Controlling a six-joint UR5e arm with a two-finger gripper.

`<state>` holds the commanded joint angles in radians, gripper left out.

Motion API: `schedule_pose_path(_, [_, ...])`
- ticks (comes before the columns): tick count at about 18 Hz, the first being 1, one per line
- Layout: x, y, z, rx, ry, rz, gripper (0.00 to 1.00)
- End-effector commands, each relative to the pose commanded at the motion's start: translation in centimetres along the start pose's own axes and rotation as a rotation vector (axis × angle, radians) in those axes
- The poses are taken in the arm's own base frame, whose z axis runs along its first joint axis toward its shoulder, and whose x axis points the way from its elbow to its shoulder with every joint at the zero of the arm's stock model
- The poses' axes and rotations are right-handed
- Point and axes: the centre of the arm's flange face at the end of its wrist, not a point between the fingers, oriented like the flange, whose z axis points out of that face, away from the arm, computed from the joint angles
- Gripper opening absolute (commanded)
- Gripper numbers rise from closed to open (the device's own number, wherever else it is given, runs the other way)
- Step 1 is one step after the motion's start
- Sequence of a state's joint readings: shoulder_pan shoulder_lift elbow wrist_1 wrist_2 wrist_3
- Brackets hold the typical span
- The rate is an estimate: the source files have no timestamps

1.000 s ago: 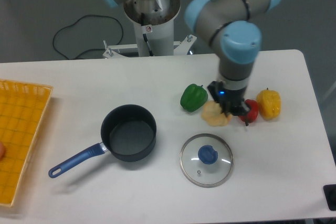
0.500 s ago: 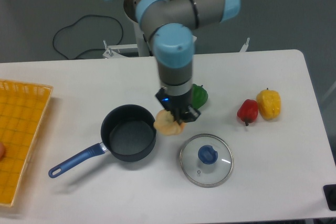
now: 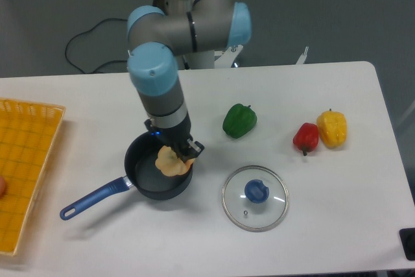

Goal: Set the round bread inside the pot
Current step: 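Carry the held bun over the dark blue saucepan and lower it, then open the gripper to release the bun into the saucepan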

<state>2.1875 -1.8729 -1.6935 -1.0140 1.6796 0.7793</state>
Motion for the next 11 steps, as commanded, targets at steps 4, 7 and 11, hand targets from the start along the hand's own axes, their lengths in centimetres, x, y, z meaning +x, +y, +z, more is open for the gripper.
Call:
schedule_pose_path(4, [0.4, 0.0, 0.7, -0.009, 0.010, 0.003, 0.00])
schedule_pose_path(7, [1.4, 0.5, 1.8, -0.040, -0.004, 0.015, 0.18])
schedule_pose_path(11, [1.8, -0.2, 2.7, -0.046, -0.032, 0.026, 0.47])
